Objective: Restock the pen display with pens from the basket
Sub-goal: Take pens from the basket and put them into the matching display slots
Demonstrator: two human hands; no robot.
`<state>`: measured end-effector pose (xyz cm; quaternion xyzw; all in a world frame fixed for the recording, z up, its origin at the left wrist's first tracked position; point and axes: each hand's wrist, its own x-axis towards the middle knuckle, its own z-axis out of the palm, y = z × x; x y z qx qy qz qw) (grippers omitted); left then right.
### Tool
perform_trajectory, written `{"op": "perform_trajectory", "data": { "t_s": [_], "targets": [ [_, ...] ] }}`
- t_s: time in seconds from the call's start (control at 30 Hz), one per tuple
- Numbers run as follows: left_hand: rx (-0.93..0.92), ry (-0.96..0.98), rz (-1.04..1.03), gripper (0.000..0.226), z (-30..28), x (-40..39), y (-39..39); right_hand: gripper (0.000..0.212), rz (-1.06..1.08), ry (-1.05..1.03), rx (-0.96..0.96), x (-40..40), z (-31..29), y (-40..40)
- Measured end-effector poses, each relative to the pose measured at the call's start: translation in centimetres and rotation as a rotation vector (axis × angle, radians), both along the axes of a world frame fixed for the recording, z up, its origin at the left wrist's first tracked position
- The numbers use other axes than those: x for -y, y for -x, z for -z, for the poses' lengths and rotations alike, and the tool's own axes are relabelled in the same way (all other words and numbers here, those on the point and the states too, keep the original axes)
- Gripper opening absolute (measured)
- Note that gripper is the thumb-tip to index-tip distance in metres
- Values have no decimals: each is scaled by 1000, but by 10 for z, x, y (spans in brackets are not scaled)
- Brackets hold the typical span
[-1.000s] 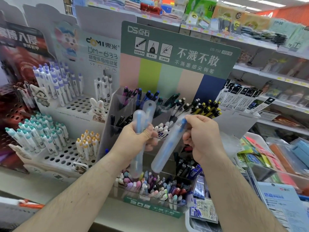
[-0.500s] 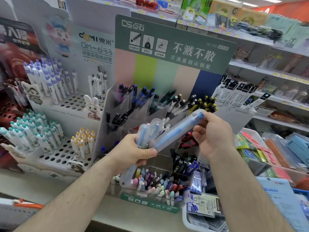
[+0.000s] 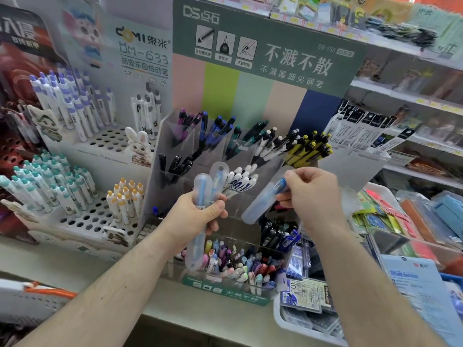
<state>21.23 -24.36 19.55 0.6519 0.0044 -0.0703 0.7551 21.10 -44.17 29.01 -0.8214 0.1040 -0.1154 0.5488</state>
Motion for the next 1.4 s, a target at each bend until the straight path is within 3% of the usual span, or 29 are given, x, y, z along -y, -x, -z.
{"op": "perform_trajectory", "data": {
  "t_s": [0.17, 0.33, 0.5, 0.7, 0.87, 0.97, 1.07, 1.2, 1.27, 1.4],
  "targets": [
    [-20, -23, 9, 10, 4, -1, 1, 26, -101, 229, -77, -20, 33, -3],
    [-31, -37, 21, 11, 7, -4, 2, 38, -91, 274, -142, -26, 56, -11],
    [-53, -29, 32, 13, 7, -6, 3, 35, -72, 270, -176, -27, 64, -15],
    [-59, -36, 61, 15, 7, -2, 5, 37, -34, 759, -91, -25, 66, -10],
    [-73, -41, 79, 15, 4, 0, 5, 32, 2, 891, -77, -20, 60, -15],
    [-68, -25, 103, 16, -1, 2, 6, 29, 22, 772, 45, -16, 57, -12],
    [-81, 25, 150, 16, -8, 5, 9, 29, -36, 460, 161, -18, 45, -8],
    [-93, 72, 272, 19, -18, 9, 14, 24, -226, 16, -17, -32, 27, -3],
    [-78, 27, 331, 23, -22, 12, 16, 28, -292, -55, -60, -37, 25, -1],
    [-121, -47, 397, 26, -27, 10, 19, 40, -265, -15, 46, -31, 22, 1]
  ]
}}
